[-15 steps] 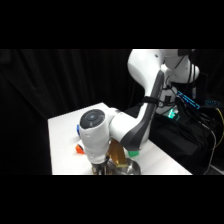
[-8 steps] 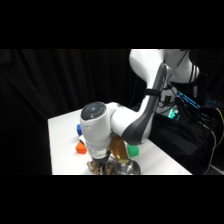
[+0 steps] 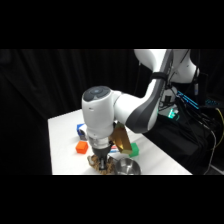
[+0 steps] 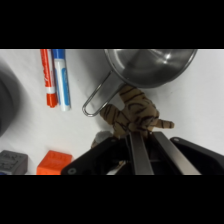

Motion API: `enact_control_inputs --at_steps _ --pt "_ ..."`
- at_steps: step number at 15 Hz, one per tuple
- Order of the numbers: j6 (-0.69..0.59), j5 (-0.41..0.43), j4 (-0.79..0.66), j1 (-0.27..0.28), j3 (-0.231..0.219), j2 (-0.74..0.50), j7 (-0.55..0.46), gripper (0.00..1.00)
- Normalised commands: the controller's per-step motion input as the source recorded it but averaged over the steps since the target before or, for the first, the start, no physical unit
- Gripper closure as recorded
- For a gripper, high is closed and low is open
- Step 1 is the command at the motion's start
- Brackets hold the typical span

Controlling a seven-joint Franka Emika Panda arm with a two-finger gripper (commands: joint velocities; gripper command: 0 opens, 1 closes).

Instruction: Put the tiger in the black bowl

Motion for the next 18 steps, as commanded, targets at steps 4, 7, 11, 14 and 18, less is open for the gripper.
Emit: enact_control_inputs --at_steps 4,7,11,14,18 --pt "-0.16 -0.166 -0.46 -0.024 -0.015 -0.7 0.03 0.94" --pt "-0.12 -0.173 -0.47 -0.153 0.021 -0.59 -0.01 0.94" --pt "-0.01 -0.107 -0.44 -0.267 0.007 -0.46 -0.11 0.94" --pt "0.09 -0.016 -0.32 -0.294 -0.028 -0.28 -0.22 0.94" --pt "0.23 0.059 -0.22 -0.225 -0.039 -0.11 -0.26 0.94"
